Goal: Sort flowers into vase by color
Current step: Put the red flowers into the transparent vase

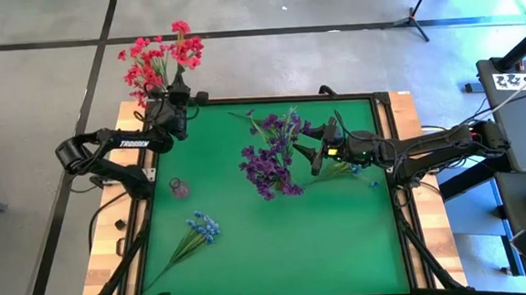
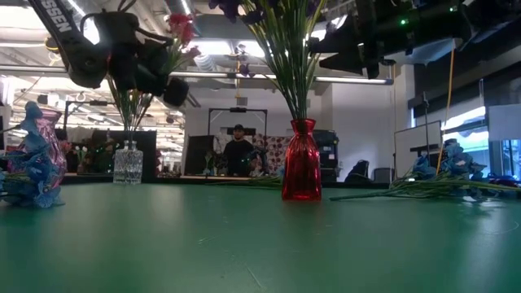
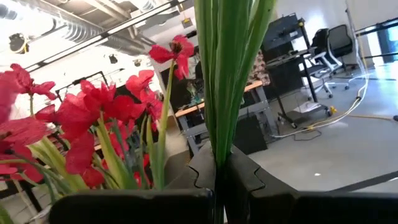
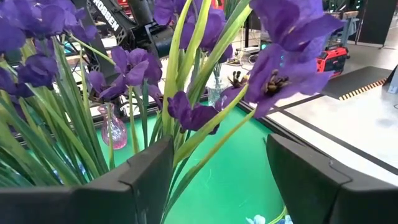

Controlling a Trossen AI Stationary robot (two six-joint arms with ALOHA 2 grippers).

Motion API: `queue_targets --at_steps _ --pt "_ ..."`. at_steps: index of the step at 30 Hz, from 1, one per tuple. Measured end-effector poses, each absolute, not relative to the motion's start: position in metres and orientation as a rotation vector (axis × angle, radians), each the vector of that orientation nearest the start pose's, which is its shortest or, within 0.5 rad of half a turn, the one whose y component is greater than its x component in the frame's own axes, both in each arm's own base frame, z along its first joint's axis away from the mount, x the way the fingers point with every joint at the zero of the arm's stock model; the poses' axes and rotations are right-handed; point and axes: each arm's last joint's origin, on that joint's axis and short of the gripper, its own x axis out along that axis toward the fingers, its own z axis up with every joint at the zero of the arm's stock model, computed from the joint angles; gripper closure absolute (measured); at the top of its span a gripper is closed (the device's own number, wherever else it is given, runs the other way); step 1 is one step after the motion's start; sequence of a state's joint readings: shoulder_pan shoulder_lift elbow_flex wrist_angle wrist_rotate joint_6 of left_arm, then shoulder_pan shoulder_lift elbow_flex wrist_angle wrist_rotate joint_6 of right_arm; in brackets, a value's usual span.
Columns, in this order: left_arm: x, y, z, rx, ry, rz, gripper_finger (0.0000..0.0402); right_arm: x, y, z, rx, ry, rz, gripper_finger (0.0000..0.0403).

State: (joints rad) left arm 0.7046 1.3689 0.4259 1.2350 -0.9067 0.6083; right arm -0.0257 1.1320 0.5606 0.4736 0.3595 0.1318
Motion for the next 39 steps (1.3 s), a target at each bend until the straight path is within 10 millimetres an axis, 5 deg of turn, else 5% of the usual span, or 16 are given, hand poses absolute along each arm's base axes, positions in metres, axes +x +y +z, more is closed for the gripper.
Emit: queue_targets --at_steps 33,39 --pt "0.164 0.182 0.21 0.282 0.186 1.677 0.0392 0.241 -0.016 0.249 0.153 0.086 -0.378 0.0146" --pt "0.162 0.182 0.206 0.253 0.221 1.736 0.0362 0.241 -0.015 0.248 0.158 0.096 -0.356 0.0146"
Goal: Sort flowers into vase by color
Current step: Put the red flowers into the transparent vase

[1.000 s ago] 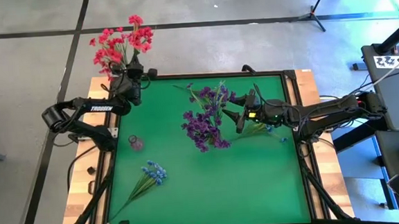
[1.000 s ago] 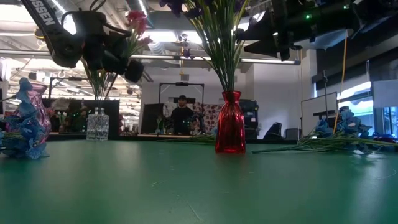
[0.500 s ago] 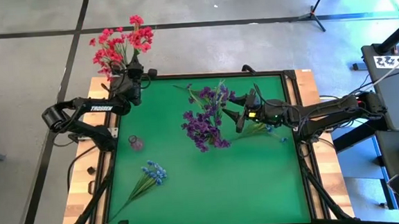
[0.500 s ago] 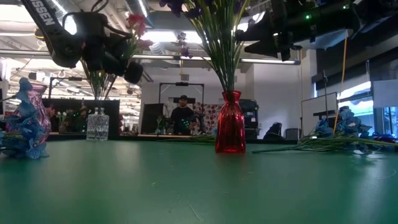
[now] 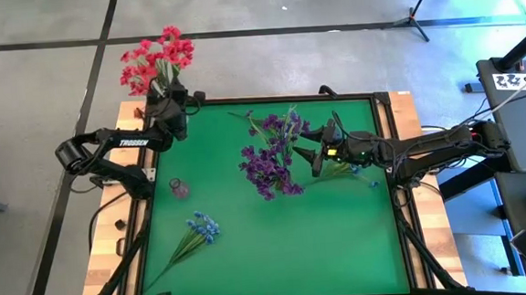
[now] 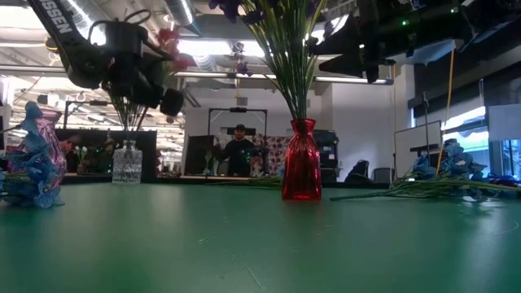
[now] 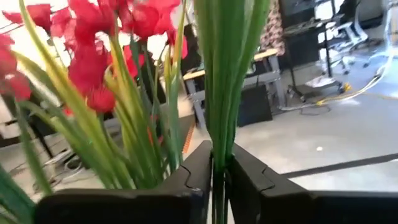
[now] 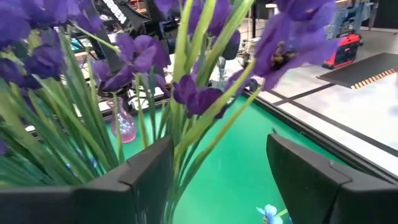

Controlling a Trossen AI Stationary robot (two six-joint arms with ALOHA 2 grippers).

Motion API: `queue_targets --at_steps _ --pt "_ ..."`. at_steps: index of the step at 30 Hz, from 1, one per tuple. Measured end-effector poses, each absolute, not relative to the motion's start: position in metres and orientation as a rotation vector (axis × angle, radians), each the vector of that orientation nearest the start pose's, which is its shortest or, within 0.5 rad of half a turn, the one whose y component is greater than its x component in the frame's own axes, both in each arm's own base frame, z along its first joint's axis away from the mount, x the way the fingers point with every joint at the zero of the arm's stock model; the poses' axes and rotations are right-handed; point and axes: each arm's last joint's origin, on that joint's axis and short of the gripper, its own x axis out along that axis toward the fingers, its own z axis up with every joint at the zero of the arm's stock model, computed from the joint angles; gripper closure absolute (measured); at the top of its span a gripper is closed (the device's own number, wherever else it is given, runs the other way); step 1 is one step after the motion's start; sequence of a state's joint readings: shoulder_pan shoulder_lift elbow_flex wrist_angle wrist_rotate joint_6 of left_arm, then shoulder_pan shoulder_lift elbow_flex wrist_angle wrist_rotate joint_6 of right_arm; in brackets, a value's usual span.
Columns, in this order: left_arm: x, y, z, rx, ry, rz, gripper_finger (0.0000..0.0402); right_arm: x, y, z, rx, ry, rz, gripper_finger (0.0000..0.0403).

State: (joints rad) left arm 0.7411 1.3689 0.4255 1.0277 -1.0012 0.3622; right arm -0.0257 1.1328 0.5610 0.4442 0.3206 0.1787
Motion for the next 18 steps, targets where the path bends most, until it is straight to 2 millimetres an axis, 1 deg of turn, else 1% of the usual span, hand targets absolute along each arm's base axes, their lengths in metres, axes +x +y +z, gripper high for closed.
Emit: queue_targets --at_steps 5,9,13,18 --pt "0.165 0.178 0.201 0.21 0.231 1.752 0.0319 0.241 -0.015 0.248 0.157 0.096 -0.356 0.0146" --pt "0.167 0.175 0.198 0.172 0.226 1.783 0.0292 0.241 -0.016 0.248 0.154 0.102 -0.357 0.0146" --pt "0.17 0.17 0.194 0.145 0.232 1.795 0.0275 0.24 -0.015 0.246 0.154 0.127 -0.341 0.0146" --pt "0.173 0.165 0.19 0.111 0.23 1.83 0.0268 0.238 -0.015 0.245 0.155 0.155 -0.331 0.0146"
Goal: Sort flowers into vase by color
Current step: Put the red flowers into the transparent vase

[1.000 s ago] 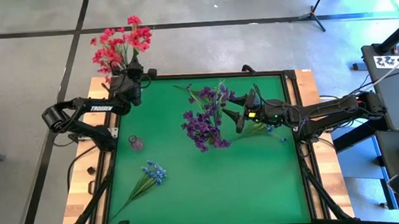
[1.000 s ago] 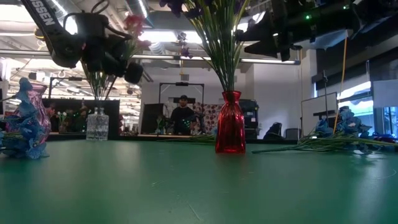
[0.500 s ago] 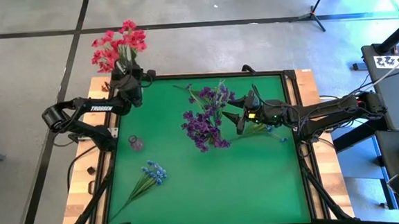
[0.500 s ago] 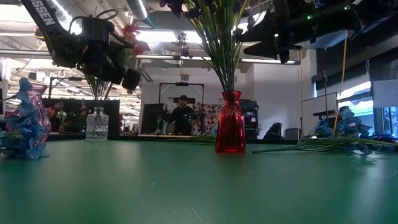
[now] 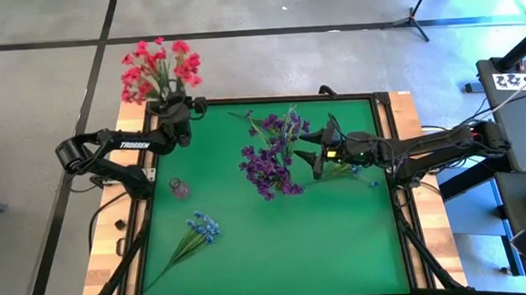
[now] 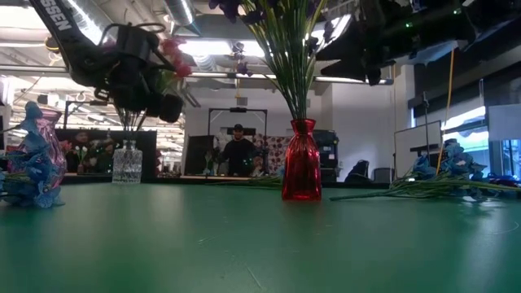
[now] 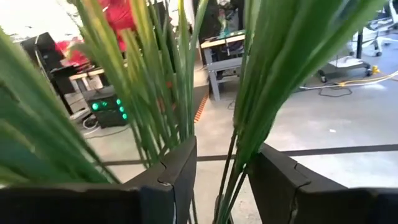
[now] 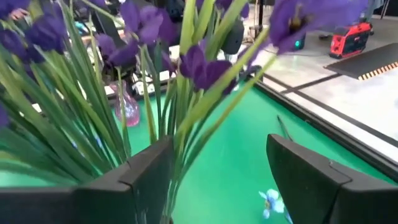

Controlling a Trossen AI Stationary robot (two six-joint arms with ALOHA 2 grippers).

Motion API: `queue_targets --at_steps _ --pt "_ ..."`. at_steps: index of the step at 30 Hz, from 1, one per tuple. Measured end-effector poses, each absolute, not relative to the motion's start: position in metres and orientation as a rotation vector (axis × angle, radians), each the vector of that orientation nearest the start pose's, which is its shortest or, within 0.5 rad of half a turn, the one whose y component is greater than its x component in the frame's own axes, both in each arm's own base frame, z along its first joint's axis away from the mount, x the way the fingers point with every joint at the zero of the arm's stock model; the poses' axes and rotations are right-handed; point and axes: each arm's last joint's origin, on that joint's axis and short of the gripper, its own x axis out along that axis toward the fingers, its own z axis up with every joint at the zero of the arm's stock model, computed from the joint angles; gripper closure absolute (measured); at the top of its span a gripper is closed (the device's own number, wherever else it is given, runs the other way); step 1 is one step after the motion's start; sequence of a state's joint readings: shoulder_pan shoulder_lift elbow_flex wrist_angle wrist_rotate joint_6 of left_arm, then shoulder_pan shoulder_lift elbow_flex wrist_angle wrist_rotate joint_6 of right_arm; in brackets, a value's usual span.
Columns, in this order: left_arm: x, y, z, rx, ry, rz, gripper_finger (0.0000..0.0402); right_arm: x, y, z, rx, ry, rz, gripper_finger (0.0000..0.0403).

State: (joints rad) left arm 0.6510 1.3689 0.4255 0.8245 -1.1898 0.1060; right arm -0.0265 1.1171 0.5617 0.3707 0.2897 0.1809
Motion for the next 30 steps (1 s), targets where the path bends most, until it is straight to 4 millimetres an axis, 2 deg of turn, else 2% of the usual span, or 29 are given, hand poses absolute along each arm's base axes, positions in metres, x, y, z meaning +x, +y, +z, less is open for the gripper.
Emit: queue_targets --at_steps 4,7,13,18,23,30 --pt "0.174 0.162 0.189 0.121 0.247 1.844 0.0267 0.235 -0.014 0.246 0.179 0.173 -0.306 0.0146" --pt "0.175 0.159 0.188 0.17 0.33 1.873 0.0267 0.232 -0.014 0.249 0.192 0.16 -0.305 0.0146" --pt "0.181 0.155 0.197 0.187 0.364 1.876 0.0264 0.231 -0.014 0.255 0.197 0.22 -0.313 0.0146" --pt "0.179 0.155 0.206 0.18 0.385 1.884 0.0246 0.231 -0.014 0.257 0.193 0.261 -0.317 0.0145" --pt "0.171 0.155 0.216 0.109 0.35 1.883 0.0225 0.232 -0.014 0.261 0.189 0.27 -0.318 0.0145" --pt "0.165 0.151 0.22 -0.007 0.327 1.748 0.0215 0.232 -0.014 0.261 0.18 0.271 -0.325 0.0145"
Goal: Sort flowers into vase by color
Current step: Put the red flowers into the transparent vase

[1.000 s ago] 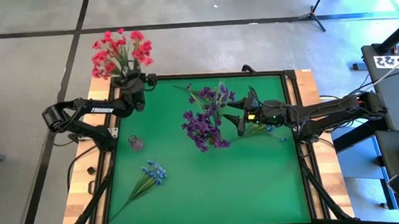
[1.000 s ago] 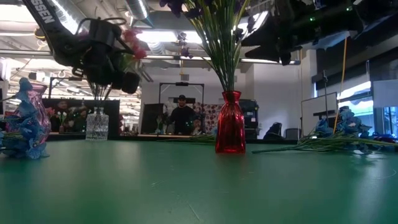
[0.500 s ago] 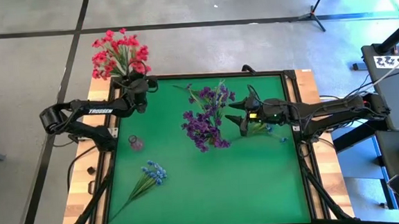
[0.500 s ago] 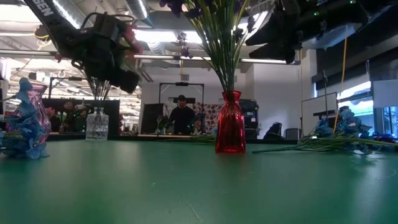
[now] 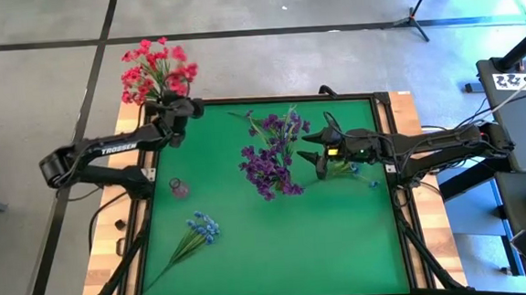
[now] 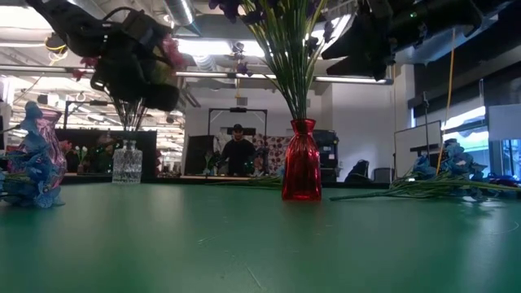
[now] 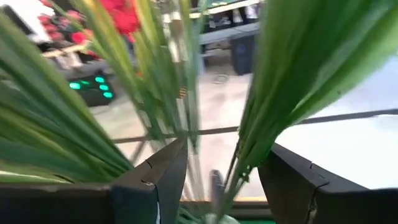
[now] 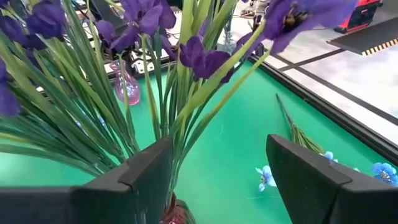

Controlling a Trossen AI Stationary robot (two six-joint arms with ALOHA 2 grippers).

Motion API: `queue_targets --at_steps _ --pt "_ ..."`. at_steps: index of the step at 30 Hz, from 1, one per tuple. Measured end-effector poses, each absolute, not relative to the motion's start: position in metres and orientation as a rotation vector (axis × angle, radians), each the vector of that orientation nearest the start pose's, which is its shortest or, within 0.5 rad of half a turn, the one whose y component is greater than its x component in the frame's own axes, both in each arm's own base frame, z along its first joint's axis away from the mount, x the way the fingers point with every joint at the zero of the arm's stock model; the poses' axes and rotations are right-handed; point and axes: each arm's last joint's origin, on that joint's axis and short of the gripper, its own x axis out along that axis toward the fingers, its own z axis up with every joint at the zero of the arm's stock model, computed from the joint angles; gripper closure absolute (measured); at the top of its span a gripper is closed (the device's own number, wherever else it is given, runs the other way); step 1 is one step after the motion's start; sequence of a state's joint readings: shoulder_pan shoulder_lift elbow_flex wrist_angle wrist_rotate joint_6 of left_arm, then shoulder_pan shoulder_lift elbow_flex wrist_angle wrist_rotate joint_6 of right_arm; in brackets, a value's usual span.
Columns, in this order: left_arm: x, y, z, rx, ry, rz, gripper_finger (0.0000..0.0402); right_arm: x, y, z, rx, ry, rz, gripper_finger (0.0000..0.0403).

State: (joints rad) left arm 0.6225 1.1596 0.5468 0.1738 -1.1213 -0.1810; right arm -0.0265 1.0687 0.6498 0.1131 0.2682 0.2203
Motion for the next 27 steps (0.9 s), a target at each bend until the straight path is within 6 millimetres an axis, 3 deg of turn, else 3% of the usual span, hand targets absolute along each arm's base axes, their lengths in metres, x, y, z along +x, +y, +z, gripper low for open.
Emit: queue_targets --at_steps 11,27 --pt "0.152 0.139 0.233 -0.048 0.322 1.664 0.0215 0.231 -0.014 0.257 0.192 0.311 -0.331 0.0145" --pt "0.13 0.144 0.243 -0.086 0.293 1.719 0.0215 0.231 -0.013 0.257 0.233 0.306 -0.328 0.0145"
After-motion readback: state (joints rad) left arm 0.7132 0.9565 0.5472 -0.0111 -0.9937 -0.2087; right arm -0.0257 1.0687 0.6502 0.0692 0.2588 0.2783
